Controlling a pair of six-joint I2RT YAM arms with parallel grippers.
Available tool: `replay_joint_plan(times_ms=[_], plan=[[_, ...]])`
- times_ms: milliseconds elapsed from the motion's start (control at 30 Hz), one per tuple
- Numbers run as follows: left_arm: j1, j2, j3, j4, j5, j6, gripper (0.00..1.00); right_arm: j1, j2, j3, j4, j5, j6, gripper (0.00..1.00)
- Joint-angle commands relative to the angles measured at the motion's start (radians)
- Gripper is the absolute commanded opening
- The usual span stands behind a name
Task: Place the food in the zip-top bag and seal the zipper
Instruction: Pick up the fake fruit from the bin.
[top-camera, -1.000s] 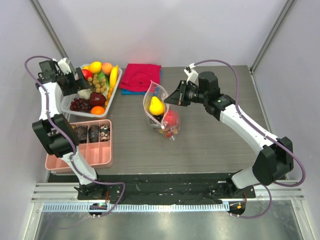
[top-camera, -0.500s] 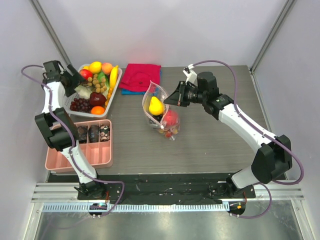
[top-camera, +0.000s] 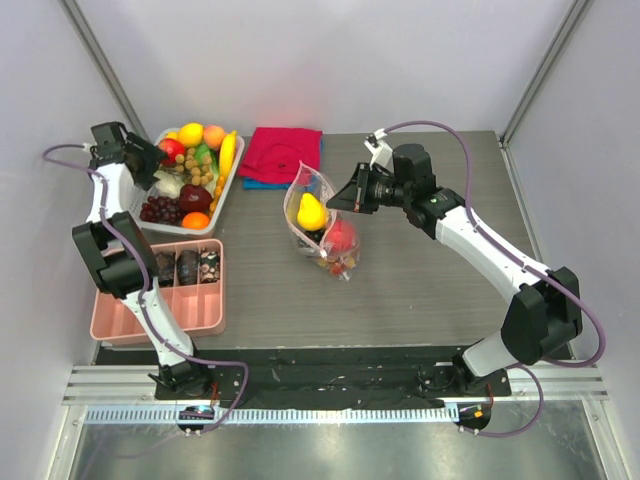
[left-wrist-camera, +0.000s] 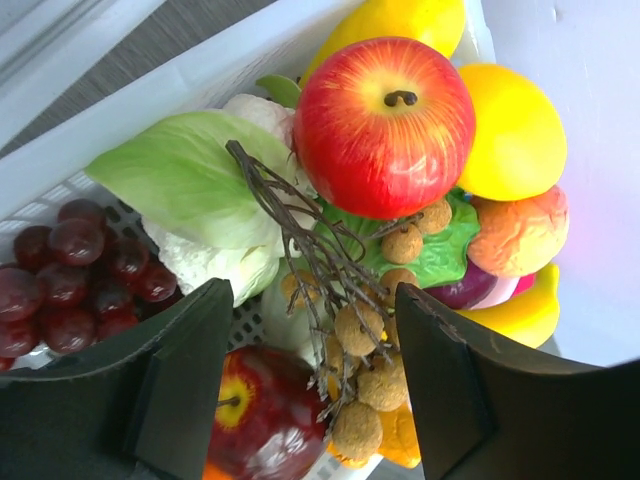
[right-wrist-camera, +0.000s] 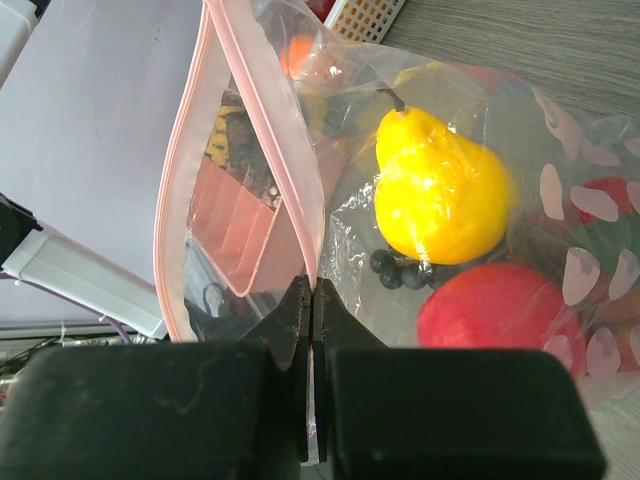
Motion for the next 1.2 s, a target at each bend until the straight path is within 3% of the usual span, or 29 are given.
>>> replay_joint_plan(times_ms=[0,200,567,700,900,1167], plan=[[-0.01,0.025,0.046,0.045,-0.003,-0.06,0.68,0.004,0.002,0.048,0.049,-0.01,-0.009,0.01],[-0.012,0.043,0.036,0.072,0.012,-0.083,0.63,0.004,0.005,0.047,0.057,-0.018,-0.001,0.01],[-0.013,0.07,0.056,0.115,0.05,-0.103,0.39,0.002,0.002,0.042,0.058,-0.025,-0.001,0.01],[-0.007,0.024,0.022,0.111,0.082,-0.127,0.19,0.002,-0.002,0.039,0.058,-0.025,-0.006,0.01],[0.001,-0.101,-0.023,0.125,0.093,-0.164,0.0,0.002,-0.009,0.034,0.057,-0.025,0.002,0.01],[-0.001,-0.252,-0.015,0.103,0.13,-0.164,0.0,0.002,-0.035,0.011,0.057,-0.015,-0.008,0.01]])
